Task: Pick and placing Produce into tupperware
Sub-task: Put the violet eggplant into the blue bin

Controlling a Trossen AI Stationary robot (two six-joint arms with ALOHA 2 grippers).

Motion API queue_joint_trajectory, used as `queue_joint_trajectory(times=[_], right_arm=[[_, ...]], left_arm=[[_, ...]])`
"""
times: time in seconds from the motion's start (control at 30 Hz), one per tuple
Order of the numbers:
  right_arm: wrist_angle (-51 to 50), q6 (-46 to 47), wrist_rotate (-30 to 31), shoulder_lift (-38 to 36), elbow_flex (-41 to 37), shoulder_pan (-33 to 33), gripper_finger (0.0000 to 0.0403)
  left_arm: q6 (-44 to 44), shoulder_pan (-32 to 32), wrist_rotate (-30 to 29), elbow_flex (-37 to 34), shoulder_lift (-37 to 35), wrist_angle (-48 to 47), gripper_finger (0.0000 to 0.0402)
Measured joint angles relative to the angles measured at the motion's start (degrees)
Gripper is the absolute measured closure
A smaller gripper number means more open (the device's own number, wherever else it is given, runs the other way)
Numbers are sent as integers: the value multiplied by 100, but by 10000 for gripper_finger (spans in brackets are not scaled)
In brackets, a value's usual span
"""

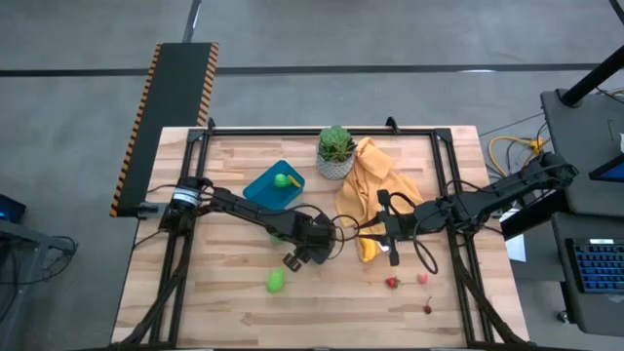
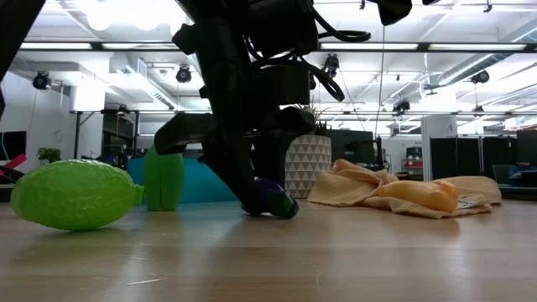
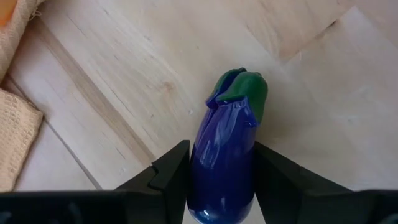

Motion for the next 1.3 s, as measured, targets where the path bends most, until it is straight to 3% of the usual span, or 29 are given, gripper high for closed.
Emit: queue_joint_trajectory(times=[0.83, 1.3], right_arm=[[-17, 0, 1, -1, 0, 0, 335], [-17, 0, 0, -2, 0, 0, 335]], left_arm=[[-21, -39, -91, 7, -225, -21, 263], [-163, -35, -473, 5, -872, -190, 263]])
